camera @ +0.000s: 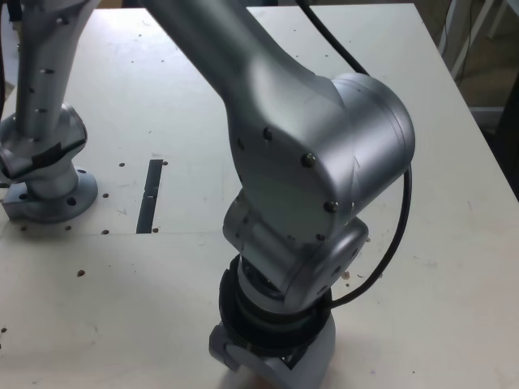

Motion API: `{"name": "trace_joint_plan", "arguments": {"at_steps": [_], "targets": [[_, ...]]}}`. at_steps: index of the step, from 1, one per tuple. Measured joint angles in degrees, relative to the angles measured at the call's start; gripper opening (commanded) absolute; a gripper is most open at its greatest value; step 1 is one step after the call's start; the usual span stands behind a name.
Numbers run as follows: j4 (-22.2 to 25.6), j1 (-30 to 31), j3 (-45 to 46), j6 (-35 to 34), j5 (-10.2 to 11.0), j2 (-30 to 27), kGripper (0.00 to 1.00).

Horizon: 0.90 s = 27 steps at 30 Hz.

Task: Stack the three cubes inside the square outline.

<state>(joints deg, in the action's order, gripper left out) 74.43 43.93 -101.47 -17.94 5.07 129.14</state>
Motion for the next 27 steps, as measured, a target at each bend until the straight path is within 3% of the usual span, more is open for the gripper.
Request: {"name": "trace_joint_plan", "arguments": {"at_steps": [11,16,27], "targets": [[-2.0,0.0,1.7,-1.4,-0.6,-0.7,0.4],[-2.0,0.0,2.0,-1.8,0.1,-1.1,0.39],[5.2,0.0,-3.3,-1.6,0.3,-7.8,0.39]]}}
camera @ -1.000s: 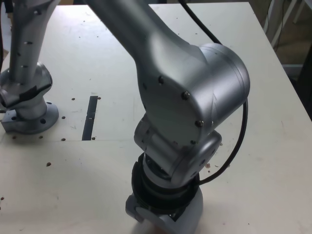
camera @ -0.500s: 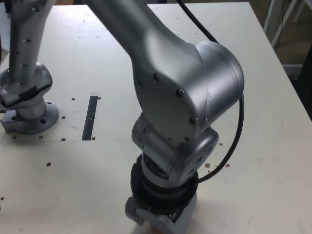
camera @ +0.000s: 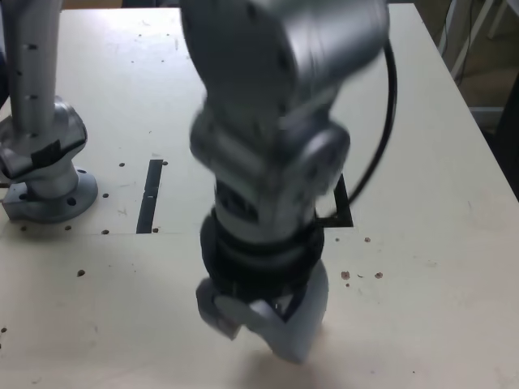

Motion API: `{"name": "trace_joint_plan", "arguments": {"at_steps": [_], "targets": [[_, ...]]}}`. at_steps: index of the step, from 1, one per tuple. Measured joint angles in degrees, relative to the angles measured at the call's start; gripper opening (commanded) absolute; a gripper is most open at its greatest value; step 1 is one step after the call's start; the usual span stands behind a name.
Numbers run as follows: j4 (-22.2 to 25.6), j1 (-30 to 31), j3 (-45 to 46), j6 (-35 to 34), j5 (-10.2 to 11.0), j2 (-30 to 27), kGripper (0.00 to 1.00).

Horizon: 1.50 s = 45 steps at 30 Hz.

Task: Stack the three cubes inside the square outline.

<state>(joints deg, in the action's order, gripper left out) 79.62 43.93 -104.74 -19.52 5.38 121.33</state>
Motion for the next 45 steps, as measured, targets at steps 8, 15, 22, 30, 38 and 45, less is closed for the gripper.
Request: {"name": "trace_joint_plan", "arguments": {"at_steps": [8,15,22,30,38,45], "targets": [[6.8,-2.0,-5.1,2.8,1.1,-4.4,0.39],[8.8,-10.5,-4.1,9.1,1.3,-6.4,0.39],[9.4,-19.4,-3.4,15.0,1.0,-6.6,0.39],[7.4,-28.7,1.9,18.9,1.3,-6.6,0.39],[-2.7,-33.4,9.1,18.1,-0.7,-6.6,0.39],[-5.5,-36.1,11.8,15.0,-0.7,-5.9,0.39]]}}
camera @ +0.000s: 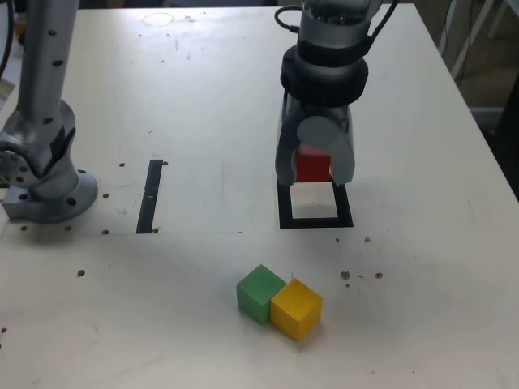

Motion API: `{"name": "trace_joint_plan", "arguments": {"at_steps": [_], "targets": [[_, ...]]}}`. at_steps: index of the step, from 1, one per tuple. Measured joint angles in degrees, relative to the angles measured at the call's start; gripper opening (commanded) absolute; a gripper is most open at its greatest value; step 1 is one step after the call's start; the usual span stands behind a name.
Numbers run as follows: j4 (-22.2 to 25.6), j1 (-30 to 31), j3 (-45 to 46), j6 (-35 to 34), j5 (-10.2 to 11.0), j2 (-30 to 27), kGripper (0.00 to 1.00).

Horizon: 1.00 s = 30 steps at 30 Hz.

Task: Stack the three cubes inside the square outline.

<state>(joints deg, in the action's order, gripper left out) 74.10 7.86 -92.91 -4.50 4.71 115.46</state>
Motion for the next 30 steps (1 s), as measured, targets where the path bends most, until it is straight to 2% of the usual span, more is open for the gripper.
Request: {"name": "trace_joint_plan", "arguments": {"at_steps": [8,17,22,25,30], "targets": [[-1.7,-1.0,1.3,-0.7,0.6,4.2,0.39],[-5.7,-1.4,3.9,-1.3,0.5,5.4,0.39],[-7.8,-1.6,5.4,-1.4,-0.2,5.4,0.4],[-8.5,-1.6,5.8,-1.4,-0.4,5.4,0.45],[-8.9,-1.6,6.5,-1.3,-0.5,5.3,0.73]]}}
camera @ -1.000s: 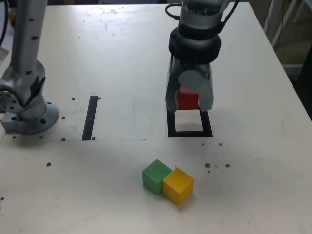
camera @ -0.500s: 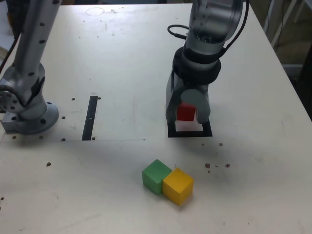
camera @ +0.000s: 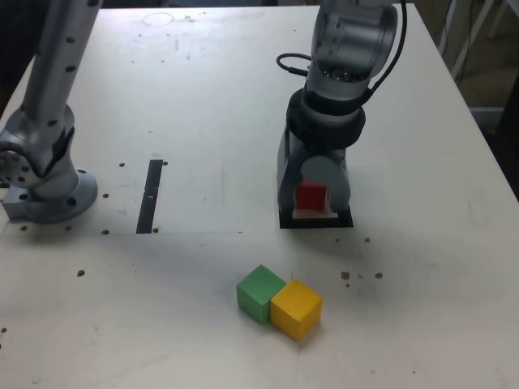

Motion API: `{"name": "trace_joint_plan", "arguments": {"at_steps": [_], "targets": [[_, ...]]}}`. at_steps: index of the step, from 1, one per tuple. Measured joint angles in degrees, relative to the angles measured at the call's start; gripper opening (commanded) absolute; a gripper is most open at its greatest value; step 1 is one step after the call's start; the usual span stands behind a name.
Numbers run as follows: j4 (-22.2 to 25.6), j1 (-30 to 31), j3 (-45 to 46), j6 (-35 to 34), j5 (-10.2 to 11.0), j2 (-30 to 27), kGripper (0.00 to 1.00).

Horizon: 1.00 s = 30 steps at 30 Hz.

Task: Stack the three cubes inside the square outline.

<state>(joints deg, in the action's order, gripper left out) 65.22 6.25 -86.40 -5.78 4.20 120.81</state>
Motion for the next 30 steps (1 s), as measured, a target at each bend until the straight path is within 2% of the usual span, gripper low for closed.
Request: {"name": "trace_joint_plan", "arguments": {"at_steps": [4,8,14,19,25,30], "targets": [[-0.8,0.0,0.6,0.6,-0.3,-0.1,0.9],[-0.9,0.0,1.0,1.2,-0.4,-1.0,0.97],[0.1,0.1,0.6,1.5,0.0,-3.5,0.99],[4.5,1.4,-1.3,0.5,-0.3,-6.8,0.99],[10.9,5.6,-5.9,-4.8,-1.4,-7.7,0.99],[14.6,10.5,-10.2,-11.3,-3.4,-7.7,0.99]]}}
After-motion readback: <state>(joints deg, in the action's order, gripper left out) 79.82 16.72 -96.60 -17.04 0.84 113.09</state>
